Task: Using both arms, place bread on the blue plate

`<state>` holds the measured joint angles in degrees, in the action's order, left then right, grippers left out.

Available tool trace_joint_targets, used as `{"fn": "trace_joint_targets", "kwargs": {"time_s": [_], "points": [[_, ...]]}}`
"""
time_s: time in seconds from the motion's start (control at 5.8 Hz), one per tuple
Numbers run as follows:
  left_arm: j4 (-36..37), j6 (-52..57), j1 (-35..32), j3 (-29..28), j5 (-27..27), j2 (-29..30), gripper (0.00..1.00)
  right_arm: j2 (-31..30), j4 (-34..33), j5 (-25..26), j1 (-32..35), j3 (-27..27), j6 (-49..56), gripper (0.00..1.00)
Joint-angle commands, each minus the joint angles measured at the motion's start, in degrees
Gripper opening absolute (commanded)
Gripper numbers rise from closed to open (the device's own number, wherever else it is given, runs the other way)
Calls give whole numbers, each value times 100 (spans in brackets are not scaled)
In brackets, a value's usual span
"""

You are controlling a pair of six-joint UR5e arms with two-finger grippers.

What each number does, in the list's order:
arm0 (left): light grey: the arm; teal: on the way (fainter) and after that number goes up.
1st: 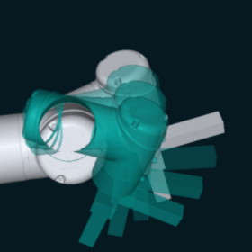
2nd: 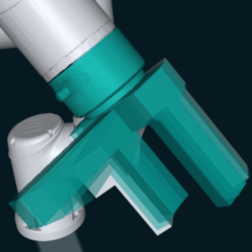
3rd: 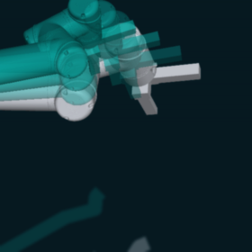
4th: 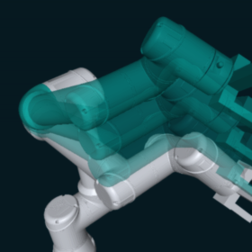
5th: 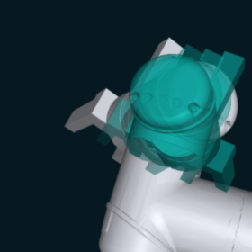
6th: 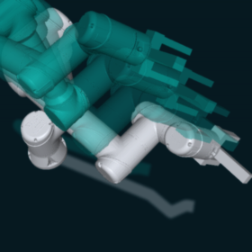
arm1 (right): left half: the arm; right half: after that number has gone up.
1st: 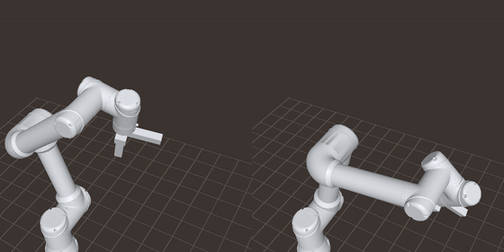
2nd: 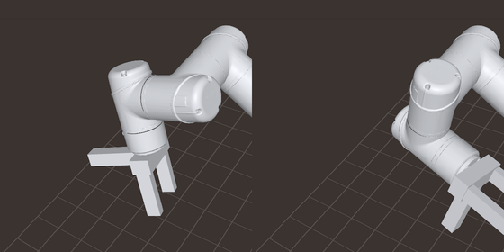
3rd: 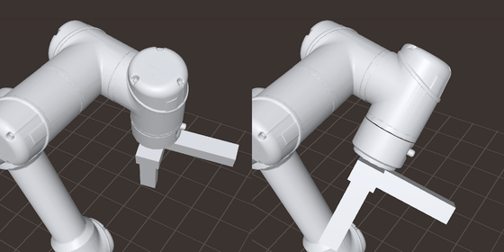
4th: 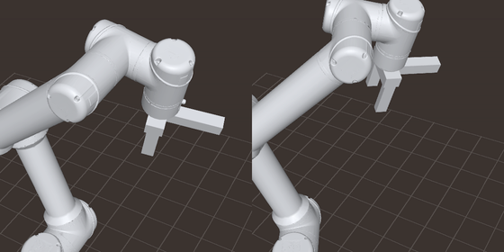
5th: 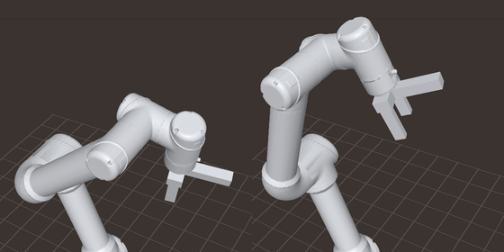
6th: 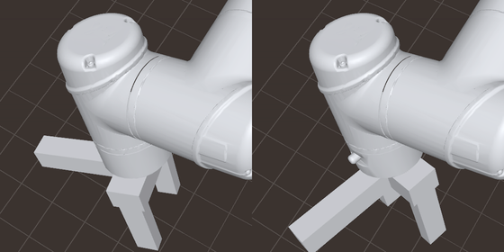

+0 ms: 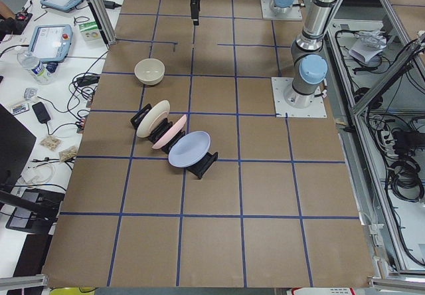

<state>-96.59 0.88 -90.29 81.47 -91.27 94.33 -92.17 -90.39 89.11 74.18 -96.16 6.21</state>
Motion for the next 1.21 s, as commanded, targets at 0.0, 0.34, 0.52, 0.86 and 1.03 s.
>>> {"fn": "trace_joint_targets", "kwargs": {"time_s": [0.0, 0.34, 0.52, 0.86, 1.03], "points": [[0, 0, -6, 9, 4, -2, 100, 154, -84, -17, -428, 0, 684, 100], [0, 0, 2, 9, 4, -20, 100, 707, -399, -95, -1401, 0, 2115, 100], [0, 0, -6, 9, 4, -20, 100, 1127, -888, 0, -1511, 0, 2165, 100], [0, 0, 2, 9, 4, -20, 100, 1515, -1304, 97, -1678, -8, 2288, 100], [0, 0, 2, 9, 4, -20, 100, 1840, -1445, 193, -1775, -9, 2271, 100]]}}
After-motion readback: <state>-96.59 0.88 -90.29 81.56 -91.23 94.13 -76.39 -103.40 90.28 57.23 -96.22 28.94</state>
